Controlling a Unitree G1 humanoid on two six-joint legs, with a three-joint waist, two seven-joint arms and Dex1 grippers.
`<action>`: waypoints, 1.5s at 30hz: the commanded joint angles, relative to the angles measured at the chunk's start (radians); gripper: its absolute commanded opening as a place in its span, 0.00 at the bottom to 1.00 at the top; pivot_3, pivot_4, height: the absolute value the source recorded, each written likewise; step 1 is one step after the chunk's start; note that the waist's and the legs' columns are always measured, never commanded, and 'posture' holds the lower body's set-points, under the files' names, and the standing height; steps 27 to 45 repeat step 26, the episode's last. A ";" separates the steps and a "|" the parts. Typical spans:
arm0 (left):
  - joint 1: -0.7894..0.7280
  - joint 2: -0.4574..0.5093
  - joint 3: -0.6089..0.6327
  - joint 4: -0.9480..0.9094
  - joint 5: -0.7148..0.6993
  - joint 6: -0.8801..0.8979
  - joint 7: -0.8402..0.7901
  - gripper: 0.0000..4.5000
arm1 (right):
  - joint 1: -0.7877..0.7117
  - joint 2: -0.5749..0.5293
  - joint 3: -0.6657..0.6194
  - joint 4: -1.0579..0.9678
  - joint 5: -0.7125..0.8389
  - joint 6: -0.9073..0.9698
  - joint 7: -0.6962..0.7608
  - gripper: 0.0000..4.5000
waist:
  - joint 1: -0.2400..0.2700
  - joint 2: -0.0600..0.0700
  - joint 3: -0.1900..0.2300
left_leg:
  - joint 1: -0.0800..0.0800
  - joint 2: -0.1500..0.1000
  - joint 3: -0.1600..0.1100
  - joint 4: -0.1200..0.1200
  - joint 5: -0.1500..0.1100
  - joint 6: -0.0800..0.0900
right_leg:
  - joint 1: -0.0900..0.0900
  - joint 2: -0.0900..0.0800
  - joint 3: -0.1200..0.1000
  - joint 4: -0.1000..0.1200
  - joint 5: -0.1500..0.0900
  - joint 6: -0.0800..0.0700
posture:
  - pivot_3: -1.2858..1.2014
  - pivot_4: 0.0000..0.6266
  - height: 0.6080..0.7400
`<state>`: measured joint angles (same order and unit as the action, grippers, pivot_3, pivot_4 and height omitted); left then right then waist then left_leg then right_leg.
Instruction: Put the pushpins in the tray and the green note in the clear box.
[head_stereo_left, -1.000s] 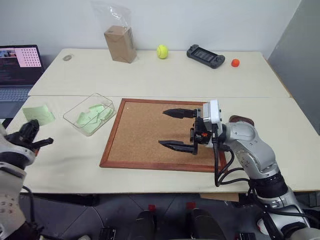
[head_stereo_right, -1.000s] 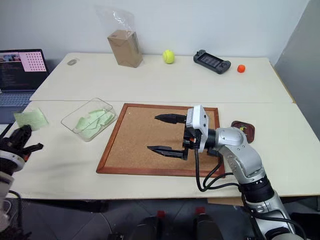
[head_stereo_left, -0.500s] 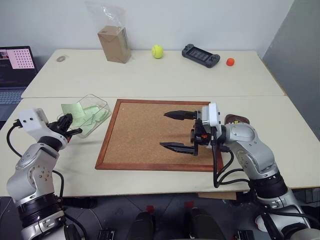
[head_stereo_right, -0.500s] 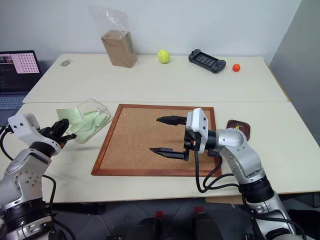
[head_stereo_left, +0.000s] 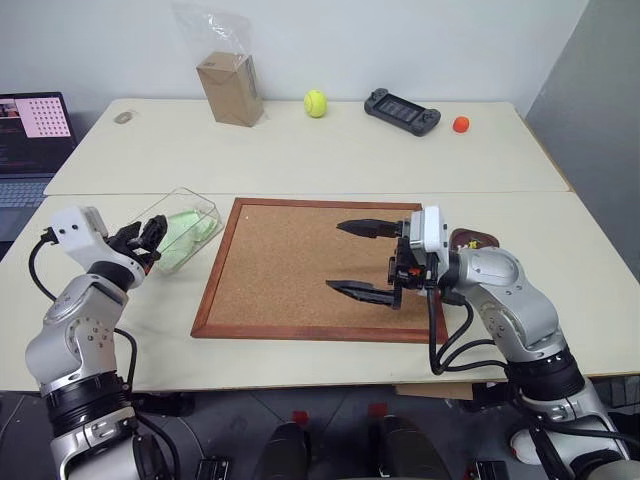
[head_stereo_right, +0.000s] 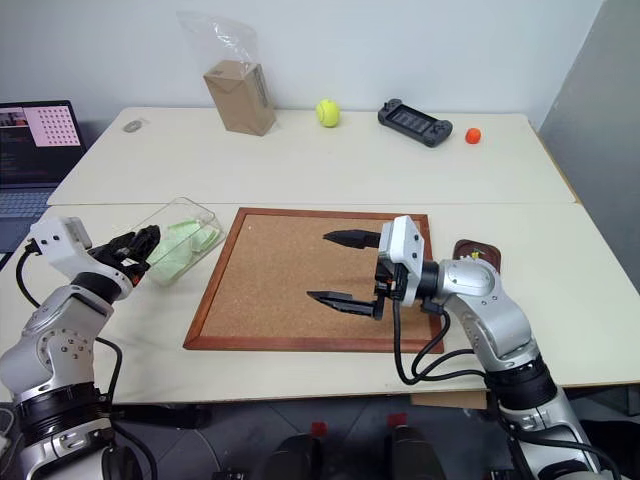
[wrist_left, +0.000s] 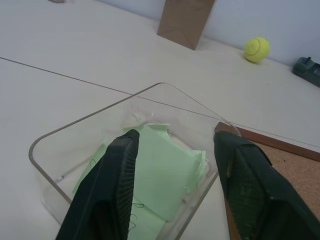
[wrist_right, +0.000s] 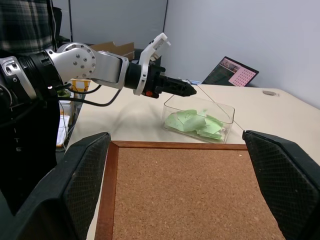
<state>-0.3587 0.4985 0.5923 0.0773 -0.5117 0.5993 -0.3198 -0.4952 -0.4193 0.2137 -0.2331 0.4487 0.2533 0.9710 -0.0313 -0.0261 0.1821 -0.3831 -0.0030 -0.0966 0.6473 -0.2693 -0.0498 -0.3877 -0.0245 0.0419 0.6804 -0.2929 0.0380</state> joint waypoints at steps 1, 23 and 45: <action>0.018 0.031 -0.012 -0.135 -0.006 -0.010 0.008 0.79 | 0.017 -0.018 -0.042 -0.052 0.000 -0.002 -0.019 1.00 | 0.000 0.000 0.000 | 0.000 0.000 0.000 0.000 0.000 0.000 | 0.000 0.000 0.000 0.000 0.000 0.000 | 0.52 0.24 1.00; 0.437 -0.279 -0.466 -0.575 0.360 -0.131 0.305 0.93 | 0.293 0.221 -0.122 -0.146 -0.300 0.204 -0.765 1.00 | 0.002 0.002 0.000 | 0.001 -0.002 0.001 -0.001 0.002 -0.002 | 0.001 0.003 0.002 0.000 0.000 -0.001 | 0.52 0.24 1.00; 0.428 -0.296 -0.449 -0.572 0.334 -0.139 0.291 0.93 | 0.294 0.217 -0.132 -0.143 -0.310 0.205 -0.771 1.00 | 0.002 0.002 0.000 | 0.001 -0.002 0.001 -0.001 0.002 -0.002 | 0.001 0.004 0.002 0.000 0.000 -0.001 | 0.52 0.24 1.00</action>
